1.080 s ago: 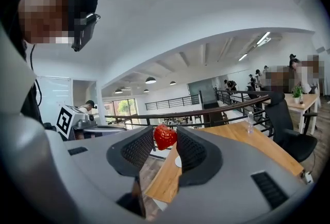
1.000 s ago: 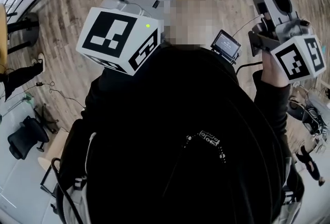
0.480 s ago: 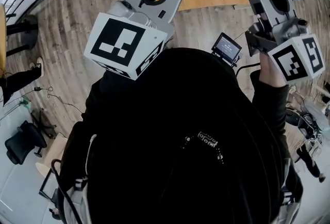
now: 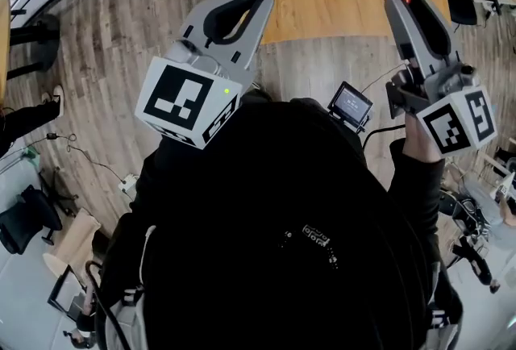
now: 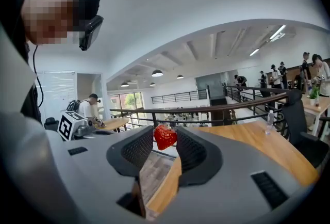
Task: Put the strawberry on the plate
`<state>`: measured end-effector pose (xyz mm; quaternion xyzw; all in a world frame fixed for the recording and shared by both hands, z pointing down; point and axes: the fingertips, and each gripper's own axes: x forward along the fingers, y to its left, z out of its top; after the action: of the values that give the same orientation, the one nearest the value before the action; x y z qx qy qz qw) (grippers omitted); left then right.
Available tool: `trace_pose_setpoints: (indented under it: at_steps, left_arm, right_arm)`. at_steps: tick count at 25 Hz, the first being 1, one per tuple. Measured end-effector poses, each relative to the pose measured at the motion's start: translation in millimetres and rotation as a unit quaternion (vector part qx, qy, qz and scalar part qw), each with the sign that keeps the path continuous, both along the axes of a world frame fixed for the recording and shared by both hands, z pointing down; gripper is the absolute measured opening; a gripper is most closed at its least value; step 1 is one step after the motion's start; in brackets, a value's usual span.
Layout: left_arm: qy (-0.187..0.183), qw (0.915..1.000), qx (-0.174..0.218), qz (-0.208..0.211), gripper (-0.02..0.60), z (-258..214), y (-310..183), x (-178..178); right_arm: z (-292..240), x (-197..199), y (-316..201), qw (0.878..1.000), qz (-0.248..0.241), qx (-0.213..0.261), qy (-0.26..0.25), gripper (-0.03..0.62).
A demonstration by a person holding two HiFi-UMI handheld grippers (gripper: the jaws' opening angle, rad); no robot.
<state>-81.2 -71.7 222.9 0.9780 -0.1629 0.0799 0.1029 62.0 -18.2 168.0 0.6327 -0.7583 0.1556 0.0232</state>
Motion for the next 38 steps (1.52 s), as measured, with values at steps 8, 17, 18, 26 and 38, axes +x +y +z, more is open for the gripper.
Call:
trace_pose_setpoints:
  at_steps: [8, 17, 18, 26, 38]
  left_arm:
    - [-0.022, 0.9974, -0.067, -0.015, 0.002, 48, 35, -22]
    - [0.005, 0.9961, -0.069, -0.054, 0.002, 24, 23, -22]
    - [0.011, 0.9960, -0.066, -0.060, 0.002, 23, 23, -22]
    - [0.020, 0.9920, -0.044, -0.117, 0.002, -2, 27, -59]
    - [0.029, 0.9914, -0.058, -0.114, 0.002, 2, -21, -26]
  right_arm:
    - [22, 10, 12, 0.998, -0.014, -0.047, -0.029, 0.152]
    - [-6, -30, -52, 0.992, -0.123, -0.032, -0.023, 0.150]
    - [-4, -31, -56, 0.991, -0.130, -0.029, -0.024, 0.150]
    - [-21, -68, -59, 0.982, -0.188, 0.000, -0.029, 0.151]
    - [-8, -48, -115, 0.977, -0.210, 0.000, -0.044, 0.151]
